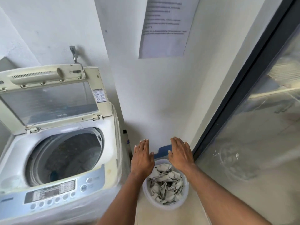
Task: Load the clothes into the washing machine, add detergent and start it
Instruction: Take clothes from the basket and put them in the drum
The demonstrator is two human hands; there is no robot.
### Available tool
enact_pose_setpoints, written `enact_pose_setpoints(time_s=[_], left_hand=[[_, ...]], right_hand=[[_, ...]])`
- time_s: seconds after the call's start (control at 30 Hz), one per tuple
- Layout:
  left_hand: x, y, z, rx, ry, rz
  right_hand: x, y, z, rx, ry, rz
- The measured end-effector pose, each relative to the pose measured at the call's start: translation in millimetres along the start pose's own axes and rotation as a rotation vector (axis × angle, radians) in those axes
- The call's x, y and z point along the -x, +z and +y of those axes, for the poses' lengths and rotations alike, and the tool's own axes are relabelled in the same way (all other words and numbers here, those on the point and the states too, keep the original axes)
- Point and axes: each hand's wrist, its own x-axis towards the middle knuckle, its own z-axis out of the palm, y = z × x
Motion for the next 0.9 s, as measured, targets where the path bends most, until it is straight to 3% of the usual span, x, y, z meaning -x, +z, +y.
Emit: enact_pose_setpoints(time_s=[0.37,0.7,0.9], left_hand=[[-25.1,119.9,-23.9,0.053,-0.244,-0.122],[-73.0,311.3,-105.1,0.124,-0.358,-0.174],[-93.1,416.2,-146.3,0.159,-0.462,-0.142]], right_hand=[[-38.9,106.0,84.2,-0.059,0.06,-0.204],[-84.5,309.8,122.2,-0.107,0.096,-0.33],[-107.7,414.5,134.8,-0.17,0.096,-0.297]])
